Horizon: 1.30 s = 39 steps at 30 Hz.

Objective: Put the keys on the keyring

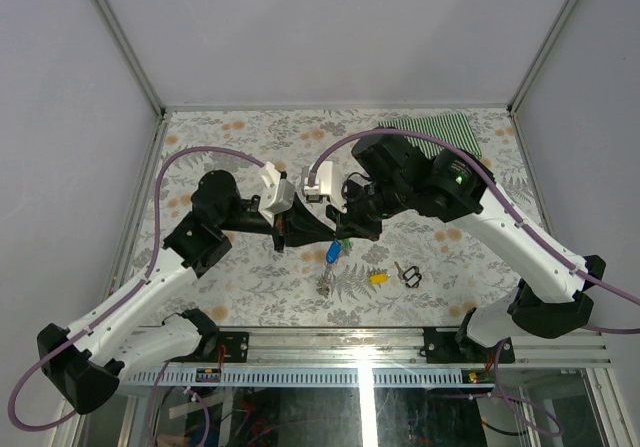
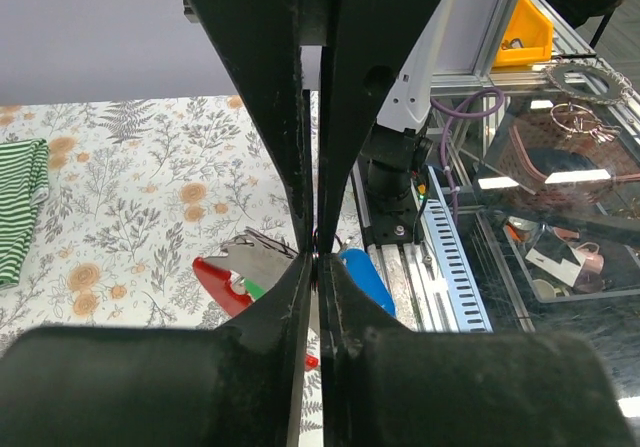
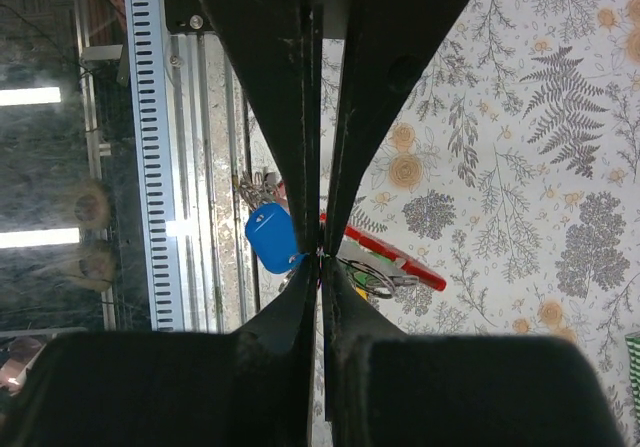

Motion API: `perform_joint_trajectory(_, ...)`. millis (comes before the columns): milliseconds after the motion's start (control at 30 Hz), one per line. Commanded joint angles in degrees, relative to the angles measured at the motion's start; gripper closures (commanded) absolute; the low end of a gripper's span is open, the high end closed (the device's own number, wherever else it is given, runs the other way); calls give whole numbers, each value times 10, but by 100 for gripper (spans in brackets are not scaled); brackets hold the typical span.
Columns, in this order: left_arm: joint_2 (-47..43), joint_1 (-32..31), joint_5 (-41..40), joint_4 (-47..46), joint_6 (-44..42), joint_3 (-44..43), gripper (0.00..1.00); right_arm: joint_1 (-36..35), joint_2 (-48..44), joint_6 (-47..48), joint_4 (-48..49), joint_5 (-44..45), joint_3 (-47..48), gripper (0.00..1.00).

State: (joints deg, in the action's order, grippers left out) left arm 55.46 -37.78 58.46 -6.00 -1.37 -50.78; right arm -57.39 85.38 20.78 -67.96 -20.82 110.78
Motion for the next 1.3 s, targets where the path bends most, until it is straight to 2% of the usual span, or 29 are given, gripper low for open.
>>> perform_joint_trajectory(0, 1, -6, 6, -14, -10, -24, 97, -6, 4, 6, 40, -11, 18, 100)
perform_joint_trajectory(33, 0, -6, 7, -9, -14, -24, 99, -7, 3, 5, 41, -10, 18, 100)
perform_joint_trajectory(233, -5, -6, -2, 6, -19, -24, 100, -6, -12, 0, 61, -7, 6, 100)
perform_joint_trajectory(333, -16, -6, -32, 0, -8, -19, 100, -6, -33, -12, 92, 9, -19, 83)
perform_joint_trajectory(467, -45, -6, -81, -67, 32, 10, 100, -6, -76, -47, 152, 53, -65, 69)
perform_joint_trajectory(600, -69, -6, -127, -126, 72, 40, 100, -6, -154, -130, 279, 133, -147, 64)
perform_joint_trajectory(767, -87, -6, -179, -196, 119, 73, 100, -6, -244, -295, 475, 205, -276, 61)
perform_joint_trajectory(933, -97, -6, -214, -238, 142, 91, 100, -6, -295, -454, 579, 248, -373, 58)
perform_joint_trajectory(1033, -98, -6, -217, -252, 151, 93, 100, -6, -300, -488, 596, 233, -392, 57)
perform_joint_trajectory(1267, -105, -6, -235, -254, 153, 94, 100, -6, -278, -532, 554, 212, -375, 53)
